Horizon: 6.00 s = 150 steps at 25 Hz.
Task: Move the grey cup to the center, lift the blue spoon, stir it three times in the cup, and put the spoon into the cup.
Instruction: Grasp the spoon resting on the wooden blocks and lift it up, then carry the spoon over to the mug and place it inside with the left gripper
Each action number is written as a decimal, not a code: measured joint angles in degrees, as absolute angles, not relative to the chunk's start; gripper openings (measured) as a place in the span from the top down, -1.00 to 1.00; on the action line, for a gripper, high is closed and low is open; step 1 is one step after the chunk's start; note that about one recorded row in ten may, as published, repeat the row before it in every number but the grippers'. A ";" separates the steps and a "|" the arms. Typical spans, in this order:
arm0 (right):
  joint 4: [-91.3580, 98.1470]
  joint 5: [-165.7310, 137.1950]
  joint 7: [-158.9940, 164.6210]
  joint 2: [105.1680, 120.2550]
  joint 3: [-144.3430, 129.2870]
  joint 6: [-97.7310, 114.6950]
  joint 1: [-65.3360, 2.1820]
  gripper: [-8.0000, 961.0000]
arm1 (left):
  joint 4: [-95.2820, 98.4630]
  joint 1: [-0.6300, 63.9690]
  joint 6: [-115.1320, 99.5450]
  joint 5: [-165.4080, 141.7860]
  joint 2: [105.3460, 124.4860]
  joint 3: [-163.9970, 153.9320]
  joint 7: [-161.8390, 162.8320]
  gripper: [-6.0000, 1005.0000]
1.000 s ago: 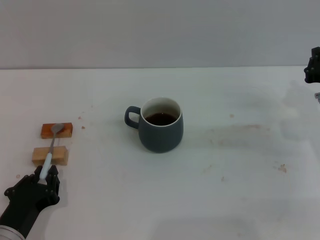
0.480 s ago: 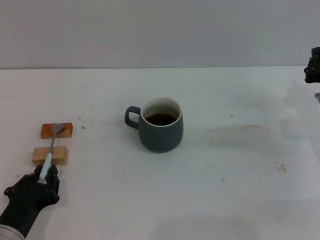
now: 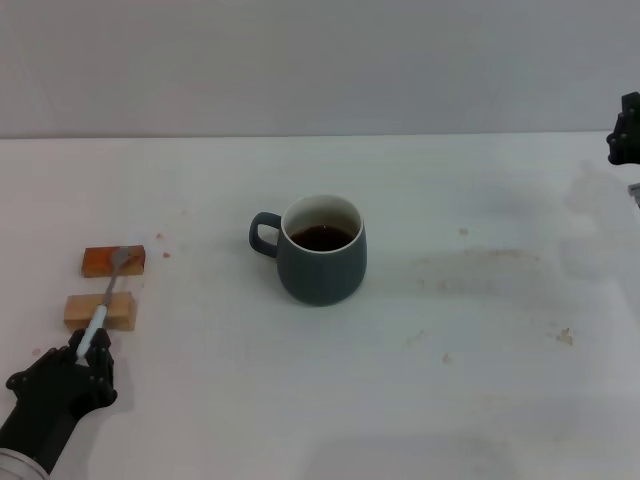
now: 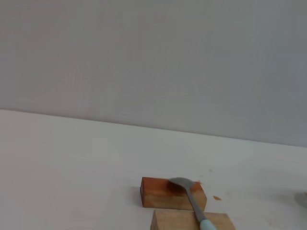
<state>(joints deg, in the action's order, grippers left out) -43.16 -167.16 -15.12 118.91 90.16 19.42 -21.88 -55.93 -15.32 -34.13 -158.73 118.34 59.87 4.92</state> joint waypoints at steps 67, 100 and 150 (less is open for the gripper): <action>-44.12 -167.11 -16.44 119.27 90.09 18.71 -21.53 0.99 | -57.96 -14.92 -39.80 -158.38 117.94 60.03 5.93 0.63; -43.86 -166.81 -16.44 119.26 90.09 18.72 -21.27 0.99 | -60.85 -8.63 -44.65 -158.94 117.62 59.59 9.03 0.70; -48.35 -167.09 -16.44 119.06 100.53 23.74 -13.69 0.99 | -84.30 1.93 -11.01 -164.62 110.13 53.77 12.97 0.68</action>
